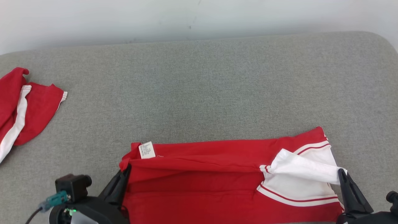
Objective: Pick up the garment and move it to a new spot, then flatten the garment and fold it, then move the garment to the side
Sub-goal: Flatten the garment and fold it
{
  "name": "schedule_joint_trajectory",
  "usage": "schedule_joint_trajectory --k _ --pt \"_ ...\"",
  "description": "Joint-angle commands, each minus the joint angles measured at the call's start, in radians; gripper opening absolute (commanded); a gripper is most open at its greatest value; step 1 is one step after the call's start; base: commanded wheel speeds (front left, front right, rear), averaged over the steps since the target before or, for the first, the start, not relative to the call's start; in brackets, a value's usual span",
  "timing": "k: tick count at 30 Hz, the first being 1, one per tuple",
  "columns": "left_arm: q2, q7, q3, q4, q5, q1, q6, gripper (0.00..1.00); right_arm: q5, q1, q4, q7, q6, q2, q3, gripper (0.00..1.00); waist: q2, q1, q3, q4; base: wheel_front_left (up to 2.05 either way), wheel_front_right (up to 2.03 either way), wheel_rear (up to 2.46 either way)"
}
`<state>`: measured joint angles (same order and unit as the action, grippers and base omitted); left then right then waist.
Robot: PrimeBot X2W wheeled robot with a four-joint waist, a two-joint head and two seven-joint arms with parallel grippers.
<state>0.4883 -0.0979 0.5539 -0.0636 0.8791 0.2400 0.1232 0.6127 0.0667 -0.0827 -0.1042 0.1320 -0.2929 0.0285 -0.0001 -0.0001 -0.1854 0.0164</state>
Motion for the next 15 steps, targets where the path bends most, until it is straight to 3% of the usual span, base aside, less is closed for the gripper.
schedule_joint_trajectory --k 1,2,3,15 --pt "-0.004 -0.021 -0.003 -0.01 0.006 -0.029 0.005 0.3 -0.023 0.016 0.016 0.016 -0.003 0.019 -0.016 0.24 0.0001 0.0001 0.004 0.003 0.0 0.0 0.0" --pt "-0.007 -0.032 -0.003 -0.012 0.005 -0.036 0.003 0.53 -0.031 0.021 0.02 0.022 -0.003 0.027 -0.021 0.38 0.0001 0.0001 0.006 0.003 0.0 0.0 0.0" --pt "-0.012 -0.045 -0.008 -0.013 0.008 -0.043 0.003 1.0 -0.035 0.025 0.022 0.028 -0.003 0.035 -0.026 1.0 0.0001 0.0001 0.008 0.003 0.0 0.0 0.0" --pt "-0.051 -0.161 -0.095 -0.01 -0.036 -0.114 0.007 1.0 -0.068 -0.002 -0.002 0.085 -0.003 0.017 -0.064 1.0 0.0001 0.0001 0.043 -0.018 0.0 0.0 0.0"
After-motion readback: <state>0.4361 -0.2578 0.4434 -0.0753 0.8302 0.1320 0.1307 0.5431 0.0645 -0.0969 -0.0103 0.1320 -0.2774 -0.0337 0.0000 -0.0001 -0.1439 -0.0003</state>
